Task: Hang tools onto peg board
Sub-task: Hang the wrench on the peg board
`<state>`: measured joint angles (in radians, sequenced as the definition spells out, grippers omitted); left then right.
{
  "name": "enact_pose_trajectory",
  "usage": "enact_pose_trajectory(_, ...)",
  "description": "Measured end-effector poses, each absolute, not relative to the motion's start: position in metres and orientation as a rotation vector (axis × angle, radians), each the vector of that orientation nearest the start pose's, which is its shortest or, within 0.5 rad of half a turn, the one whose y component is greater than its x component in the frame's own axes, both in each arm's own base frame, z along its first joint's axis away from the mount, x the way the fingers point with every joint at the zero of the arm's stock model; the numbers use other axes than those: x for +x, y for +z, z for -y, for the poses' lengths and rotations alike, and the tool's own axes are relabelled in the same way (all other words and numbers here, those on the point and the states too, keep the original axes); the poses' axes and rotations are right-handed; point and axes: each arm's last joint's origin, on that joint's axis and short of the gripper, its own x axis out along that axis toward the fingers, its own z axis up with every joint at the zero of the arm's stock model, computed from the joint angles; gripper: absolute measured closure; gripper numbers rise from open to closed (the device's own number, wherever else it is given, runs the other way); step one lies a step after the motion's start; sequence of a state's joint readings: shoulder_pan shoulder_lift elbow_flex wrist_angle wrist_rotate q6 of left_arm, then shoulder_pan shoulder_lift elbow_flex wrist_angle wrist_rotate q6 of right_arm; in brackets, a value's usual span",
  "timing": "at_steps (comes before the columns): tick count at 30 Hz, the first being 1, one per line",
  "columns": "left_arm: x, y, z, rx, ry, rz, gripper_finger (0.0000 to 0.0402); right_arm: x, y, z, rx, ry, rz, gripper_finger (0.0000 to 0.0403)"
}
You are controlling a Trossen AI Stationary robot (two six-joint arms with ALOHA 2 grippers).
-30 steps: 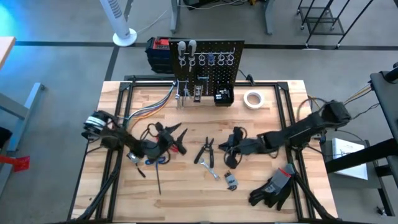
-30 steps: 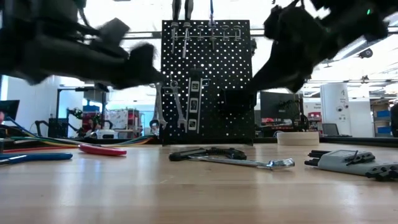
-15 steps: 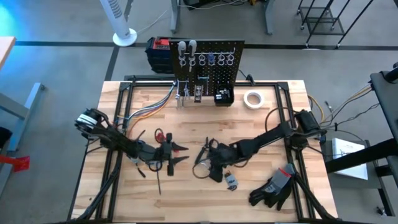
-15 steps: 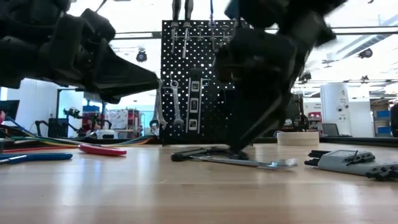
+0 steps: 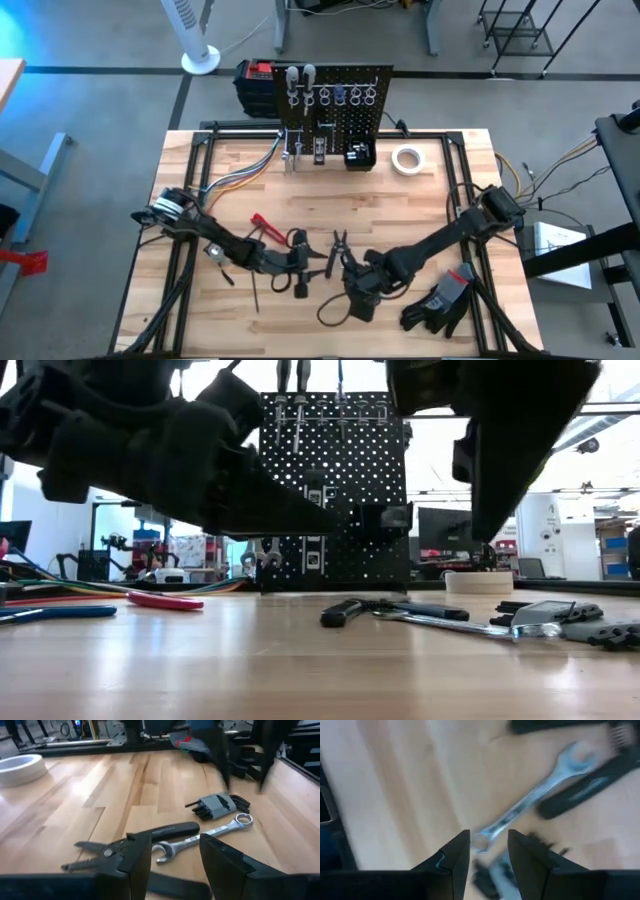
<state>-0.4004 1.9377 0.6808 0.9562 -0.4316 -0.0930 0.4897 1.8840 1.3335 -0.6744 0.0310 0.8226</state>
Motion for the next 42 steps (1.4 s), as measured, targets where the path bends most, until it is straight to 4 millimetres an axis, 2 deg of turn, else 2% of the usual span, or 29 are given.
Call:
enact_pose_trajectory(2,0.321,0.106,0.121,0.044,0.046,-0.271,0.0244,0.33,0.186,-0.18,0.426,-0.092,-1.266,0.0284)
enact_pose_trajectory(6,0.326,0.107,0.122,0.061,0.05,-0.278,0.0244,0.33,0.18,-0.177,0.475,-0.128,-1.296,0.0295)
enact_pose_trajectory(10,0.325,0.106,0.121,0.06,0.052,-0.292,0.0244,0.335,0.168,-0.174,0.504,-0.148,-1.334,0.0299)
enact_pose_trajectory(15,0.321,0.103,0.12,0.047,0.056,-0.307,0.0244,0.339,0.142,-0.177,0.498,-0.117,-1.442,0.0291)
enact_pose_trajectory(19,0.321,0.102,0.117,0.048,0.064,-0.315,0.0244,0.341,0.141,-0.172,0.477,-0.083,-1.46,0.0287)
enact_pose_trajectory(23,0.324,0.103,0.111,0.045,0.083,-0.308,0.0244,0.342,0.142,-0.162,0.432,-0.058,-1.471,0.0294)
enact_pose_trajectory(32,0.326,0.104,0.107,0.031,0.099,-0.308,0.0244,0.345,0.125,-0.149,0.355,-0.015,-1.523,0.0324)
enact_pose_trajectory(37,0.326,0.103,0.107,0.019,0.101,-0.313,0.0244,0.343,0.124,-0.143,0.217,-0.03,-1.521,0.0328)
enact_pose_trajectory(42,0.326,0.103,0.107,0.016,0.102,-0.314,0.0244,0.342,0.123,-0.132,0.07,-0.028,-1.531,0.0355)
